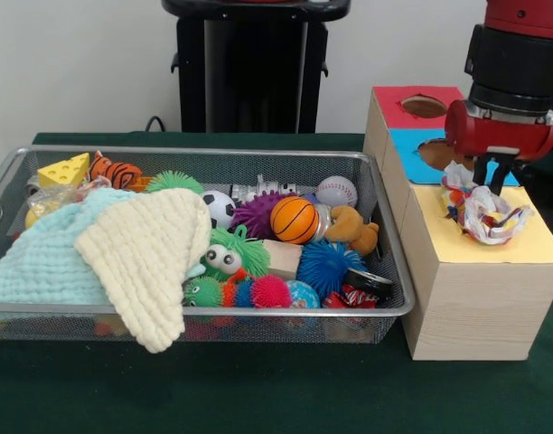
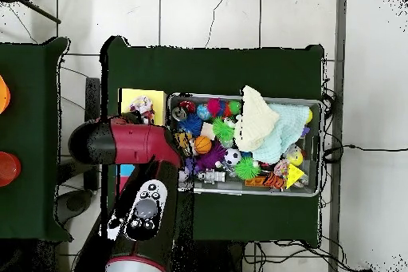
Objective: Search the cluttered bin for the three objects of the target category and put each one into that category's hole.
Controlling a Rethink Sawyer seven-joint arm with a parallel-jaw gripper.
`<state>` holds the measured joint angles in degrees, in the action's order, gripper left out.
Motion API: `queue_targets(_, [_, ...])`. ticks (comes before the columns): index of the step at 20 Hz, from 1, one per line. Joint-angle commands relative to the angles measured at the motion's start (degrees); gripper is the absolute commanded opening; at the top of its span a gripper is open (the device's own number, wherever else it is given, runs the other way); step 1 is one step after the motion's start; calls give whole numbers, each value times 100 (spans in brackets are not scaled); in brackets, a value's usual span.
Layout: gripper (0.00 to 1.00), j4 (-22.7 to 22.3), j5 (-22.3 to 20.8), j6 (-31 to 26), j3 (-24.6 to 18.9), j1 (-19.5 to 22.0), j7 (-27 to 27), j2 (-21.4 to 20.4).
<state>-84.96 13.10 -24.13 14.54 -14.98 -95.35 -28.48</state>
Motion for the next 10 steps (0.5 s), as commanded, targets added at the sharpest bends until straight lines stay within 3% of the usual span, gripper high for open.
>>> queue_targets(1, [0, -298, 267, -1502, 20, -165, -1613, -269])
queue_targets(10, [0, -155, 295, -1398, -25, -54, -1450, -123])
